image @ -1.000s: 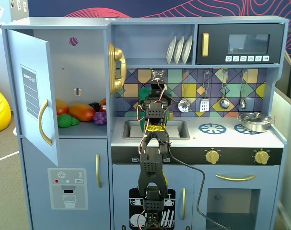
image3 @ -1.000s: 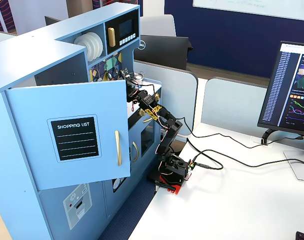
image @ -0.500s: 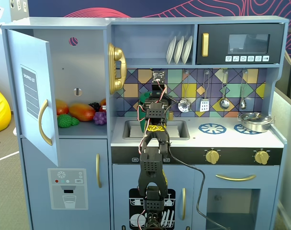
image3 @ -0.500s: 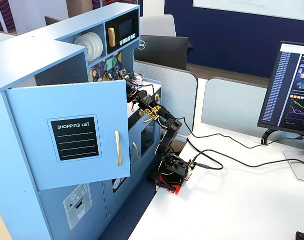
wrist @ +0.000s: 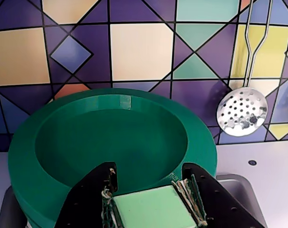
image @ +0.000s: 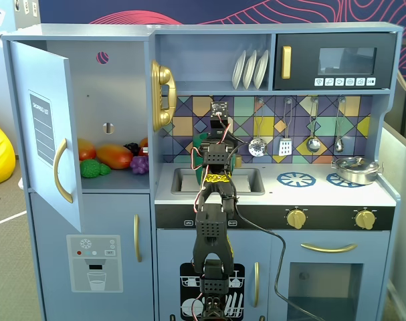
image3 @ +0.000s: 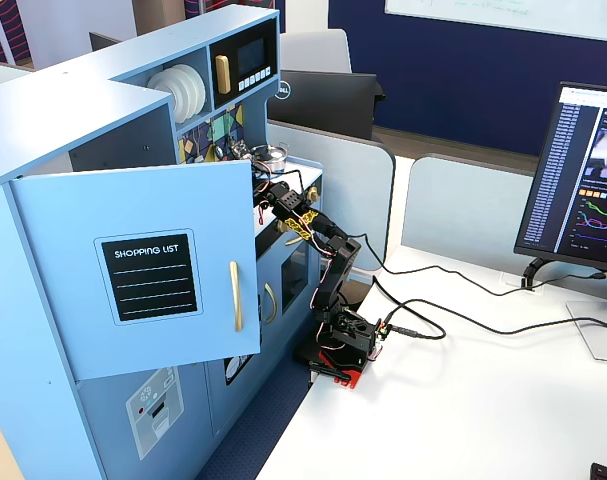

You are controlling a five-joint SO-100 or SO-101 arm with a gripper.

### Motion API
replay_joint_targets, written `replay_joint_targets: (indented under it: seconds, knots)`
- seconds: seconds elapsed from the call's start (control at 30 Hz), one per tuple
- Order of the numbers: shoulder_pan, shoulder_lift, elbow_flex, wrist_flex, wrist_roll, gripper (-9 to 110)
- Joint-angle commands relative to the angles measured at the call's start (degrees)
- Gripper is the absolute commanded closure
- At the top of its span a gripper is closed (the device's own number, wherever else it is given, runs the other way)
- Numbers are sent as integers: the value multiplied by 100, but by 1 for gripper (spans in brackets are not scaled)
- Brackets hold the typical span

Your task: Pick up the lid from the counter and put it on the green recipient

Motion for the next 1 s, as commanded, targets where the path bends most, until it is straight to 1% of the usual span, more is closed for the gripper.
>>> replay_joint_targets:
  seconds: [0.0,0.07,0.13,0.27,0.37,0.53,0.8,0.9,0.97]
  knots:
    - [-53,88,-79,-62,-114,102]
    - [-44,141,-18,-62,-123,101]
    - [-35,185,0,-62,26,96]
    - [-44,290,-9,-70,246,74]
    - [-88,387,-18,-88,185,64]
    - [-149,475,-272,-158,-53,62]
    - [-132,879,-932,-114,-545,63]
    - [-88,1336,-932,290,-589,64]
    - [-35,1723,-879,861,-606,65]
